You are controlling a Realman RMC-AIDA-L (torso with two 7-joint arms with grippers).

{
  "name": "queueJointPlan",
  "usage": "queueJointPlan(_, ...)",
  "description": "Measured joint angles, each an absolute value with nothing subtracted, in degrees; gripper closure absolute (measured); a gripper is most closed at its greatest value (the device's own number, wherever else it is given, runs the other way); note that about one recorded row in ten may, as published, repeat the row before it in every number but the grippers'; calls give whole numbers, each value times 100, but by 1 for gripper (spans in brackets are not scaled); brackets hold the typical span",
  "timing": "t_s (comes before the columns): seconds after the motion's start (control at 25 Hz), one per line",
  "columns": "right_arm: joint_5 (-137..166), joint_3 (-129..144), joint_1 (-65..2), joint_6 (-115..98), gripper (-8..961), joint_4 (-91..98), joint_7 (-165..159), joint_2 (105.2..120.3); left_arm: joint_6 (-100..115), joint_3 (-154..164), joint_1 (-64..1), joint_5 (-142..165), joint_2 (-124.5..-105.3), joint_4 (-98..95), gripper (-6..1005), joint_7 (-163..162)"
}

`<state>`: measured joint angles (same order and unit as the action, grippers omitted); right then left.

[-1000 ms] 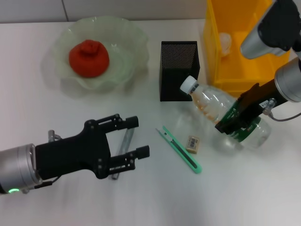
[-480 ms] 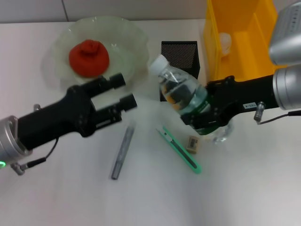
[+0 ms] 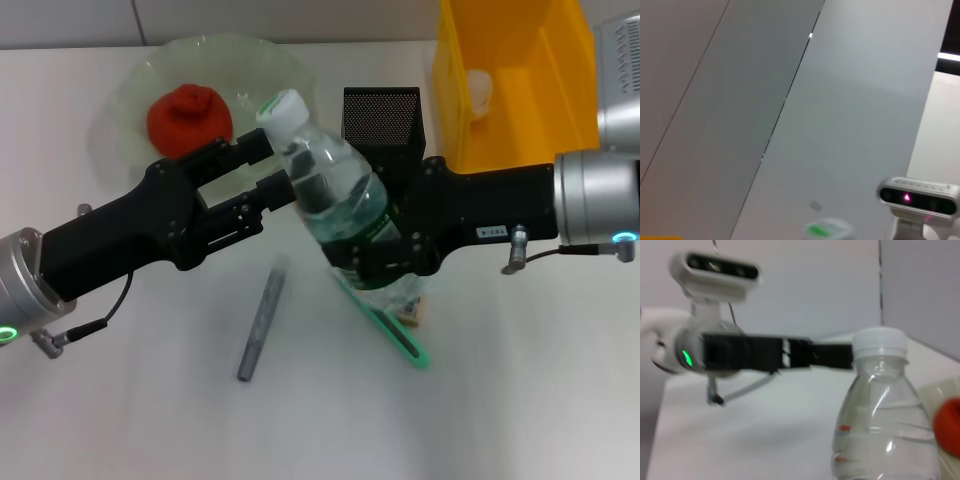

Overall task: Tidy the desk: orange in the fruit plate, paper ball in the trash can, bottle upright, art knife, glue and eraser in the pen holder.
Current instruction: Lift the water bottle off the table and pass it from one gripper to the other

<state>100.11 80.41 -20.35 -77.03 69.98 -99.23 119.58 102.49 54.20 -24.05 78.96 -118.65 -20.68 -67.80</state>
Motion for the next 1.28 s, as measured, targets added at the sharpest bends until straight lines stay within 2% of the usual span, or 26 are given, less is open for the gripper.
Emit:
queueJointPlan(0.44,9522,8287,-2032,-7727,232,6828,-9460,11962,10212,5373,-2416,7878,-11865,-2011,290,-6779)
queueJointPlan(1.28,9500,8401,-2622,-7625,227,6099,-9469,11973,10215,5371,-2479,7814,-11871,-1855,289,-6773)
